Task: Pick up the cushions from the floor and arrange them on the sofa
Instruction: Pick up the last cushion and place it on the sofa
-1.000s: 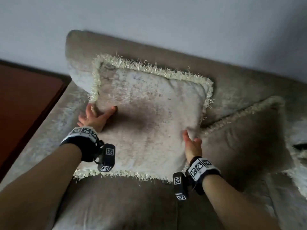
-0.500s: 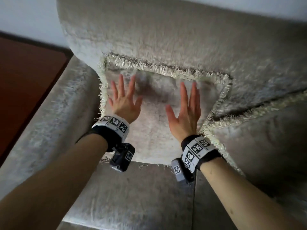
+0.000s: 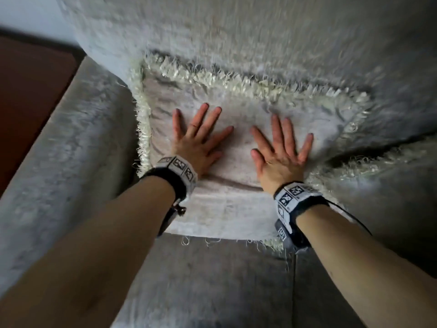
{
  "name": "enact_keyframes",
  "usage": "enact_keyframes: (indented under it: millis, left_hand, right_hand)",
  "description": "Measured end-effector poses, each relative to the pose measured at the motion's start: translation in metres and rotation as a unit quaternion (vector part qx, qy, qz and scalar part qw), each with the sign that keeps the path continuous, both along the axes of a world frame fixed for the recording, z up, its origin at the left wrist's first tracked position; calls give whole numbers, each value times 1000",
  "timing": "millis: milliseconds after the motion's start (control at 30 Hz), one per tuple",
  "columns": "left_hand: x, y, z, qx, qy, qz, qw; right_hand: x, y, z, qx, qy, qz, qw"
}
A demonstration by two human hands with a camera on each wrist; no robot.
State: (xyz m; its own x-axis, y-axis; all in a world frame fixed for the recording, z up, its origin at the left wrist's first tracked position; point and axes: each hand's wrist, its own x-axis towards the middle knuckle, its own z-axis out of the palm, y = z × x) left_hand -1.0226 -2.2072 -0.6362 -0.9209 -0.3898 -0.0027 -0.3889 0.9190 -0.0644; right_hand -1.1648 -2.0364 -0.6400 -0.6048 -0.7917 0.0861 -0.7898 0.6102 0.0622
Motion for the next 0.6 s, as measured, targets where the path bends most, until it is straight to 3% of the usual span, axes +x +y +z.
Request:
enact_keyframes:
  millis: [133, 233, 300, 333, 400, 467, 533, 600]
  left_hand:
    - [18, 5, 31, -36, 88, 56, 994]
    - [17, 28, 52, -55, 199, 80, 975]
    - [24, 47, 35, -10, 231, 109, 967]
    - [32, 53, 16, 20, 200, 118, 972]
    - [60, 51, -24, 83, 48, 119, 988]
    - [85, 29, -56, 94, -111, 126, 981]
    - [94, 14, -57, 101, -147, 99, 979]
    - [89, 20, -34, 74, -81, 75, 991]
  right_hand:
    - [40, 0, 36, -136, -14, -77, 988]
    - [85, -5, 44, -260, -13, 0, 965]
    - [108, 1, 15, -237, -30, 54, 970]
    - [111, 11, -11, -181, -35, 57, 981]
    - [98, 40, -60, -16, -66, 37, 997]
    - [77, 56, -75, 69, -89, 21, 993]
    - [71, 53, -61, 38, -101, 6, 994]
    - [94, 51, -38, -118, -119, -22, 986]
